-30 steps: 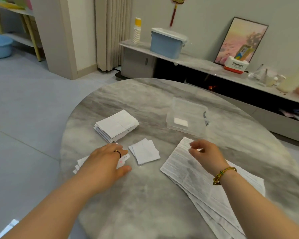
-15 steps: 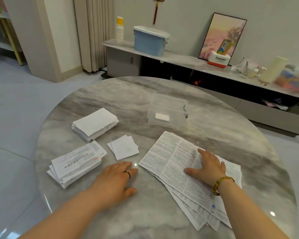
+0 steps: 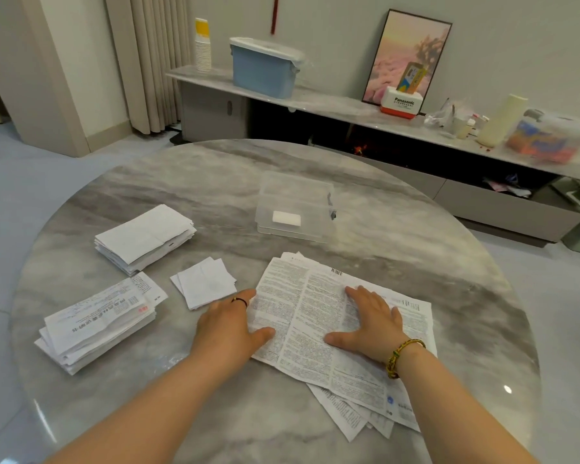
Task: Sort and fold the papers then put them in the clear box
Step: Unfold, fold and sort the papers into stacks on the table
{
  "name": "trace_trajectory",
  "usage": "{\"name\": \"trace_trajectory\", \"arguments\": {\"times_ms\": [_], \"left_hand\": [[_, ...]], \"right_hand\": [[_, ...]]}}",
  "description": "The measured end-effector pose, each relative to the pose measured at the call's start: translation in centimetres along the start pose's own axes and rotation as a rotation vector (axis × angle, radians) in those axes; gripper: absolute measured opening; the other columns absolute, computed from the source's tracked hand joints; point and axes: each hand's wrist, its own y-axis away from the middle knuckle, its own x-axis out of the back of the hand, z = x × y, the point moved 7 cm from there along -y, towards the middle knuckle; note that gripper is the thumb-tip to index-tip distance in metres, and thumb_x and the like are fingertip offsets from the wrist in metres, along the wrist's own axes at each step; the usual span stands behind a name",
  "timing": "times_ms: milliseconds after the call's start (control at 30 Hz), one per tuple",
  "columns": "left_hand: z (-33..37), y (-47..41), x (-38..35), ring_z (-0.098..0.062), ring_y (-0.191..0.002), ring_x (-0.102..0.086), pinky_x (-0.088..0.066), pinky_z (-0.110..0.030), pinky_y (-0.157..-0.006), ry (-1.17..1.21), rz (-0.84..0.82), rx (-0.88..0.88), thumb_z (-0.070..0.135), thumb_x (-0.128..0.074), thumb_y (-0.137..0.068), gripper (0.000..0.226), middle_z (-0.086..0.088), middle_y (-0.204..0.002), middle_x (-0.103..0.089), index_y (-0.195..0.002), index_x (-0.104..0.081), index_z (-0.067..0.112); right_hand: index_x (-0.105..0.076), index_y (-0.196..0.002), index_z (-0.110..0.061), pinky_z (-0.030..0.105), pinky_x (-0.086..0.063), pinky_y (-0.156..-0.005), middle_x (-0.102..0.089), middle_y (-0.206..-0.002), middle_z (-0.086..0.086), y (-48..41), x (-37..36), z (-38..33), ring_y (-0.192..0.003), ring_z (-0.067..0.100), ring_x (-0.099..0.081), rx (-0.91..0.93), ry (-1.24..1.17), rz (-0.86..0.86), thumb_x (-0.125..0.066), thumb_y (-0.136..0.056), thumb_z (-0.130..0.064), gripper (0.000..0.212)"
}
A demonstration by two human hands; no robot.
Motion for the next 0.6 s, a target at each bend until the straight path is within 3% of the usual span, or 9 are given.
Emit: {"name": "trace_trajectory", "arguments": {"times_ms": [100,167,233,333,433,600], "left_hand": [[0.0,-0.5,0.0,-0.015,-0.122,-0.046,-0.032,-0.027,-0.099,0.041,0.047,0.087,0.03,-0.064,-0.082,0.068,0.006,-0.124,-0.054,-0.14,-0.03,0.023],[-0.4,-0.7,0.0,-0.018,-0.115,-0.053,-0.037,-0.027,-0.095,0.197,0.049,0.151,0.019,-0.066,-0.081,0.068,0.003,-0.114,-0.059,-0.139,-0.031,0.019],[-0.5,-0.8,-0.2,-0.018,-0.097,-0.059,-0.045,-0.023,-0.08,0.403,0.008,0.179,0.008,-0.066,-0.08,0.065,0.0,-0.095,-0.062,-0.137,-0.036,0.015],[-0.1,-0.8,0.3,-0.008,-0.071,-0.057,-0.042,-0.013,-0.06,0.559,-0.055,0.132,-0.003,-0.061,-0.082,0.037,-0.004,-0.09,-0.067,-0.115,-0.057,0.012],[0.6,-0.6,1.8,-0.001,-0.065,-0.056,-0.042,-0.005,-0.049,0.567,-0.041,0.049,-0.001,-0.057,-0.086,0.019,0.006,-0.076,-0.064,-0.095,-0.065,0.013],[1.9,0.0,4.4,0.008,-0.055,-0.062,-0.041,0.0,-0.049,0.61,-0.066,-0.087,0.004,-0.061,-0.085,0.029,0.019,-0.057,-0.066,-0.072,-0.064,0.031]], "right_hand": [[-0.004,-0.146,-0.03,0.046,0.004,-0.116,0.0,-0.156,-0.004,0.0,0.0,-0.1,-0.144,0.017,0.002,0.014,-0.005,0.001,-0.063,-0.074,-0.057,0.097],[-0.004,-0.146,-0.03,0.047,0.003,-0.117,-0.001,-0.156,-0.005,0.0,0.1,-0.2,-0.144,0.017,0.001,0.023,-0.005,0.01,-0.063,-0.073,-0.057,0.097],[-0.004,-0.146,-0.03,0.047,0.003,-0.117,-0.002,-0.156,-0.005,0.0,0.2,-0.1,-0.144,0.017,0.0,0.03,-0.004,0.015,-0.063,-0.073,-0.057,0.098],[-0.005,-0.146,-0.029,0.046,0.003,-0.117,-0.003,-0.156,-0.005,0.2,0.5,-0.3,-0.144,0.016,-0.002,0.043,-0.017,0.026,-0.063,-0.073,-0.057,0.097],[-0.011,-0.146,-0.026,0.042,-0.002,-0.118,-0.008,-0.156,-0.004,0.5,2.1,-0.8,-0.144,0.016,-0.006,0.074,-0.123,0.113,-0.062,-0.078,-0.052,0.089],[-0.019,-0.145,-0.023,0.033,-0.019,-0.114,-0.02,-0.153,-0.003,1.4,5.5,-1.5,-0.142,0.015,-0.016,0.153,-0.488,0.227,-0.062,-0.083,-0.034,0.076]]}}
